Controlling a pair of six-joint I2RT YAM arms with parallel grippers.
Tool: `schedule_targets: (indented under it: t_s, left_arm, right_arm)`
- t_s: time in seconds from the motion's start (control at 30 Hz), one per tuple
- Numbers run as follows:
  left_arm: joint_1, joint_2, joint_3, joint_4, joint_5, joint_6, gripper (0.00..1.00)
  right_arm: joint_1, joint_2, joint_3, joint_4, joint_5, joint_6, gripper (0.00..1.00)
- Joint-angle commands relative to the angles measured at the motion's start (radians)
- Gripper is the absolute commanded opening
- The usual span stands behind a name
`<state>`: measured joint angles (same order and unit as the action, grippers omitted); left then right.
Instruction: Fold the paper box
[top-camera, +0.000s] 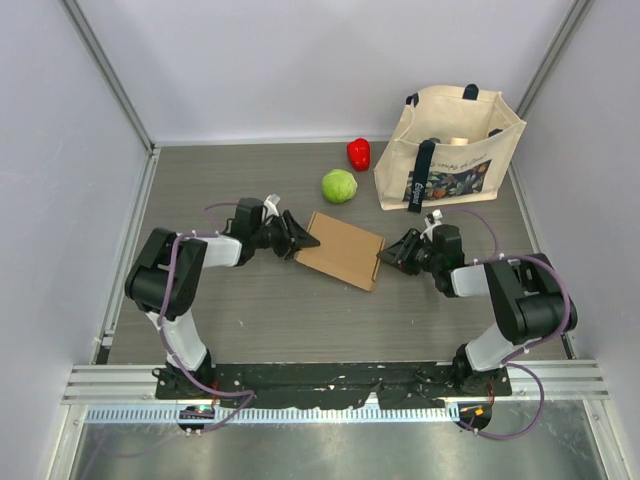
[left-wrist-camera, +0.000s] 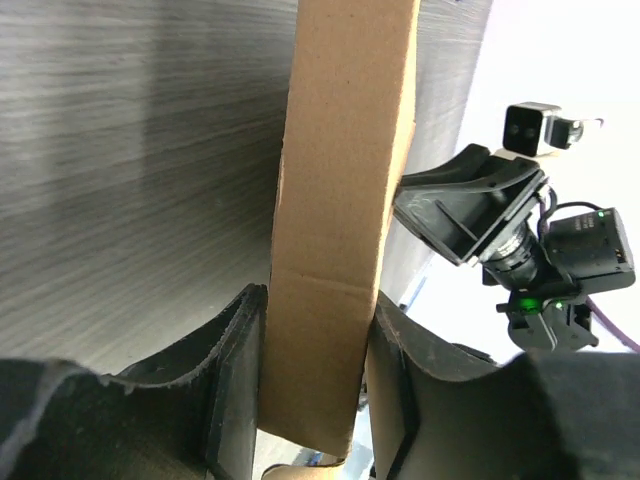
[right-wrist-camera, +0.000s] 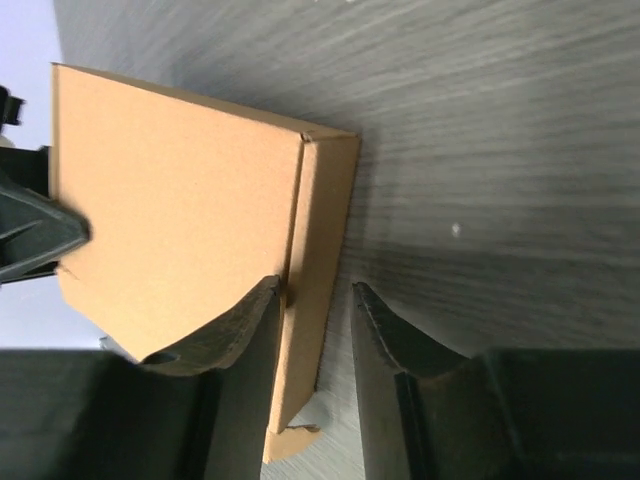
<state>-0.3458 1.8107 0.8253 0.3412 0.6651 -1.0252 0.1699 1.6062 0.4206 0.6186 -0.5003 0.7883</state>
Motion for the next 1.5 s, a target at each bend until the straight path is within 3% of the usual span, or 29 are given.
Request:
schedule_targets:
  t_s: [0.0,0.07,0.2,0.27,0.3,0.4,0.43,0.47,0.53,0.83,1.2,1.47]
  left_arm:
    - [-0.007,-0.062,-0.038,0.073,0.056,-0.104,0.41]
    - [-0.007,-0.088,-0.043,0.035,0.082,-0.131,0.34]
    - [-0.004,-0.165,-0.068,-0.071,0.08,-0.187,0.3]
    - [-0.002,-0.209,-0.06,-0.215,0.065,-0.2,0.31]
    - [-0.002,-0.221,-0.054,-0.302,0.061,-0.21,0.32]
    - [-0.001,-0.255,-0.038,-0.481,0.054,-0.251,0.33]
    - [0.001,-0.258,-0.038,-0.513,0.059,-0.266,0.33]
    - [0.002,-0.261,-0.043,-0.53,0.068,-0.288,0.33]
    - [0.002,-0.272,-0.069,-0.55,0.108,-0.354,0.33]
    - [0.007,-0.387,-0.158,-0.626,0.151,-0.431,0.34]
    - [0.018,-0.426,-0.149,-0.694,0.154,-0.451,0.35]
    - [0.024,-0.452,-0.13,-0.728,0.171,-0.452,0.36]
  right_arm:
    - [0.037,-0.152,0.029,-0.287,0.123,-0.107,0.43]
    - [0.084,-0.277,0.102,-0.497,0.272,-0.205,0.5]
    - [0.36,-0.405,0.323,-0.811,0.642,-0.363,0.69]
    - [0.463,-0.43,0.368,-0.849,0.709,-0.469,0.77]
    - [0.57,-0.437,0.403,-0.849,0.78,-0.516,0.79]
    - [0.741,-0.411,0.437,-0.801,0.824,-0.743,0.81]
    - [0.852,-0.395,0.448,-0.795,0.839,-0.785,0.81]
    - [0.899,-0.379,0.46,-0.792,0.865,-0.901,0.82]
    - [0.979,-0.324,0.478,-0.774,0.908,-0.974,0.82]
    - [1.013,-0.258,0.501,-0.783,0.861,-1.127,0.82]
    - [1.045,-0.247,0.482,-0.832,0.783,-1.074,0.79]
    - [1.065,-0.261,0.414,-0.745,0.931,-1.071,0.72]
